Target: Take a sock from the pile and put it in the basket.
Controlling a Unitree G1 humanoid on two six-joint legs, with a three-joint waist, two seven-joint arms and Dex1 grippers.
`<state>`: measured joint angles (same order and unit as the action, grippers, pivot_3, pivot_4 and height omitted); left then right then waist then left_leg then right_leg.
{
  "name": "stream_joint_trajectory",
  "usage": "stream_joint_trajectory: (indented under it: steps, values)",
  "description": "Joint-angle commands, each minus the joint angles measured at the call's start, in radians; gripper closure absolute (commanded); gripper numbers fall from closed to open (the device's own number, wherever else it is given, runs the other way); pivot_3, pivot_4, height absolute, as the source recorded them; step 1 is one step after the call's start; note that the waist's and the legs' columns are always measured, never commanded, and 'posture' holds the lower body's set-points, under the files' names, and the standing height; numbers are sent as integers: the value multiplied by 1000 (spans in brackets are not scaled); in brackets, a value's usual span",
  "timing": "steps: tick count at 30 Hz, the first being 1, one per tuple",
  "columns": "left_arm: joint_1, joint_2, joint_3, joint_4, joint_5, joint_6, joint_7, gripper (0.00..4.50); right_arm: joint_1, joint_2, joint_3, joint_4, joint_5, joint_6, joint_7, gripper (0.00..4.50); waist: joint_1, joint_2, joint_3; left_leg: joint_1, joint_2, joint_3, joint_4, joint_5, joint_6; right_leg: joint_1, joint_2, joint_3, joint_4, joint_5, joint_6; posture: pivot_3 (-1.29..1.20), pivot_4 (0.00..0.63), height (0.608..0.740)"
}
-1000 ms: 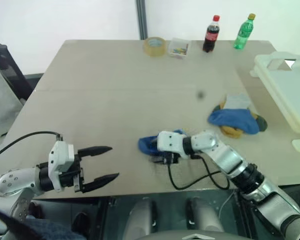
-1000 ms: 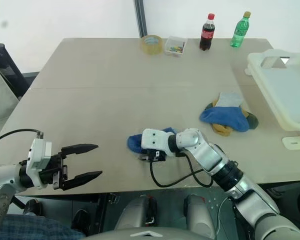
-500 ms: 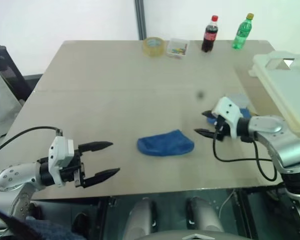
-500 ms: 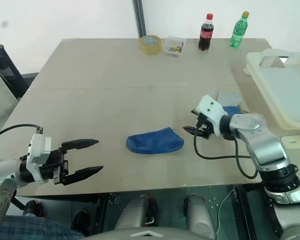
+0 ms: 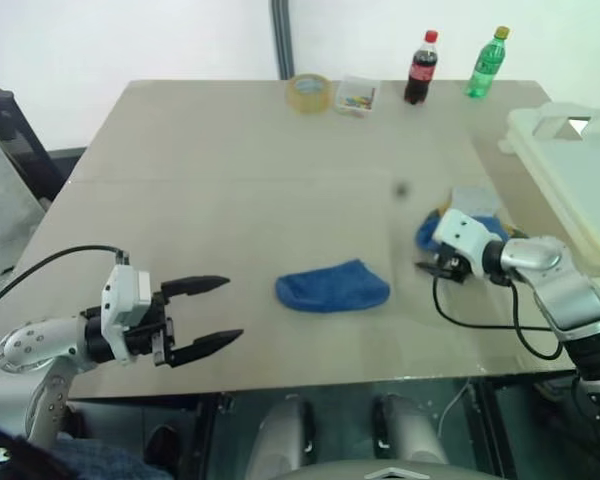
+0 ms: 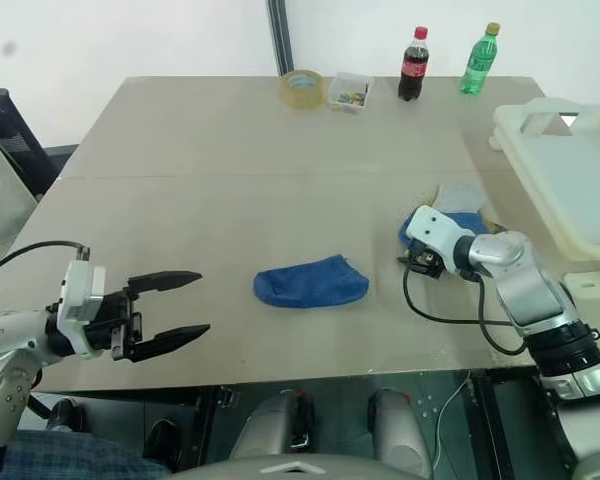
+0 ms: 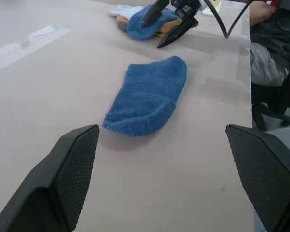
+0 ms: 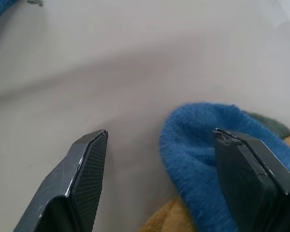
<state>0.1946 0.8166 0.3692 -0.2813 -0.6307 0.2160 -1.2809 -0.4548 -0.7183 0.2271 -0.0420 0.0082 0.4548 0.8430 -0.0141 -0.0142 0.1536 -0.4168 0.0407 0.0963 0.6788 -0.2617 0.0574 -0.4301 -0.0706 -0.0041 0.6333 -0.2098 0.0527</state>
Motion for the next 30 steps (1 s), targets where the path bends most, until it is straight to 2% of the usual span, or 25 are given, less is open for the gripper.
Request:
stream_joint_trajectory:
  steps: [1, 2, 3, 4, 5, 7, 8, 30]
  values:
    - [12, -10, 3, -3, 0, -18, -1, 0, -17, 3, -23, -9, -6, -22, -6, 1752, 0, 0, 0, 0, 0, 0, 0, 0, 0, 0, 0, 0, 0, 0, 0, 0, 150, 740]
    - [14, -12, 2, -6, 0, -19, 1, 0, -17, 2, -21, -7, -10, -25, -5, 2242, 0, 0, 0, 0, 0, 0, 0, 0, 0, 0, 0, 0, 0, 0, 0, 0, 150, 740]
    - [15, -13, 1, -9, 0, -17, 3, 0, -17, -2, -18, -6, -17, -32, -3, 2546, 0, 0, 0, 0, 0, 0, 0, 0, 0, 0, 0, 0, 0, 0, 0, 0, 150, 740]
    - [15, -13, 0, -12, 0, -16, 4, 0, -17, -5, -15, -5, -23, -37, -1, 3144, 0, 0, 0, 0, 0, 0, 0, 0, 0, 0, 0, 0, 0, 0, 0, 0, 150, 740]
    - [16, -13, -2, -14, 1, -15, 4, 0, -17, -7, -13, -5, -27, -40, 1, 3279, 0, 0, 0, 0, 0, 0, 0, 0, 0, 0, 0, 0, 0, 0, 0, 0, 150, 740]
    - [17, -11, -6, -16, 4, -16, 3, 0, -18, -9, -11, -3, -36, -44, 5, 4204, 0, 0, 0, 0, 0, 0, 0, 0, 0, 0, 0, 0, 0, 0, 0, 0, 150, 740]
    - [17, -11, -8, -16, 5, -17, 3, 0, -20, -12, -7, -2, -45, -49, 7, 4431, 0, 0, 0, 0, 0, 0, 0, 0, 0, 0, 0, 0, 0, 0, 0, 0, 150, 740]
    - [18, -17, -22, -24, 9, -20, 18, 0, -65, 32, 33, 46, -112, -117, 19, 4431, 0, 0, 0, 0, 0, 0, 0, 1, -1, 0, 0, 0, 0, 0, 0, 0, 150, 740]
